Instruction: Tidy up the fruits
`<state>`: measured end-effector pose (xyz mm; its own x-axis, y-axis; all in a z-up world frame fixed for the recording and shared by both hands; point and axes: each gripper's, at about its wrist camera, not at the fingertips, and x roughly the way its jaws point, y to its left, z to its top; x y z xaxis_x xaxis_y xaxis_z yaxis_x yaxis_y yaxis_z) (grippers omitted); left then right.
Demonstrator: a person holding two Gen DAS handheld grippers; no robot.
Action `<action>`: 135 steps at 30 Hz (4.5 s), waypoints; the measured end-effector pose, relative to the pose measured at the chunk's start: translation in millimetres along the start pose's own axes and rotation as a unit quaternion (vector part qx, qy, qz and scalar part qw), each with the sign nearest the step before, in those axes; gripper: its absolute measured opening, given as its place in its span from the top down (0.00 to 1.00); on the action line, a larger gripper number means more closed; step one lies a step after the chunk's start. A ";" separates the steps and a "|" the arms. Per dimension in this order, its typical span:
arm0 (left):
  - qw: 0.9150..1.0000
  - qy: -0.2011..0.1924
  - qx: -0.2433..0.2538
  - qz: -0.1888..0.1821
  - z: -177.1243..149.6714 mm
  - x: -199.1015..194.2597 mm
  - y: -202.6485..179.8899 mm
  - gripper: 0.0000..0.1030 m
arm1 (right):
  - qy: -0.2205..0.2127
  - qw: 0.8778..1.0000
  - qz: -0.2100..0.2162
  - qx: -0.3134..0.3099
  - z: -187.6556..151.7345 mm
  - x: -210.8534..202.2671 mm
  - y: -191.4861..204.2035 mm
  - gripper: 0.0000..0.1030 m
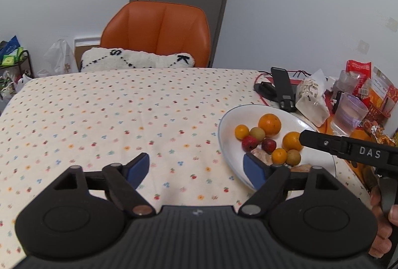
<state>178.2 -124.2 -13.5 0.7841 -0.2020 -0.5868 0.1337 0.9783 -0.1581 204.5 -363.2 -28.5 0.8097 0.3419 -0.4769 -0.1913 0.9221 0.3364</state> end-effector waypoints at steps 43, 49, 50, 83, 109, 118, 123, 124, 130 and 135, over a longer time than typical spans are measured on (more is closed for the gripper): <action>0.993 -0.069 -0.052 0.077 -47.2 -131.7 37.1 0.00 | -0.022 0.995 0.077 -0.058 -28.4 -74.1 79.4 0.00; 0.992 -0.077 -0.044 0.085 -49.1 -152.3 37.0 0.00 | -0.019 0.994 0.086 -0.067 -28.9 -86.4 90.0 0.00; 0.992 -0.079 -0.044 0.085 -49.4 -155.9 37.4 0.00 | -0.019 0.994 0.088 -0.069 -29.2 -88.8 92.1 0.00; 0.988 -0.084 -0.052 0.115 -72.8 -220.1 61.2 0.00 | 0.000 0.988 0.093 -0.124 -49.3 -145.0 119.4 0.00; 0.990 -0.073 -0.040 0.115 -74.6 -219.7 58.6 0.00 | 0.010 0.988 0.092 -0.126 -51.0 -141.6 120.0 0.00; 0.990 -0.072 -0.039 0.116 -75.0 -219.1 57.4 0.00 | 0.011 0.988 0.091 -0.126 -50.6 -140.8 118.8 0.00; 0.990 -0.072 -0.039 0.116 -75.4 -218.6 57.5 0.00 | 0.011 0.988 0.090 -0.125 -51.1 -140.9 118.5 0.00; 0.990 -0.071 -0.039 0.116 -75.5 -218.6 57.5 0.00 | 0.011 0.988 0.090 -0.124 -51.1 -141.0 118.4 0.00; 0.990 -0.071 -0.040 0.115 -75.8 -219.0 57.8 0.00 | 0.011 0.988 0.089 -0.125 -51.1 -141.4 118.2 0.00; 0.990 -0.071 -0.039 0.114 -75.7 -219.5 57.7 0.00 | 0.011 0.988 0.089 -0.125 -51.2 -141.1 118.3 0.00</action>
<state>-32.1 -26.8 46.1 0.8667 0.0385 -0.4973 -0.1004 0.9901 -0.0983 39.1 -293.1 37.0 0.7390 0.5041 -0.4469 -0.4624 0.8620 0.2076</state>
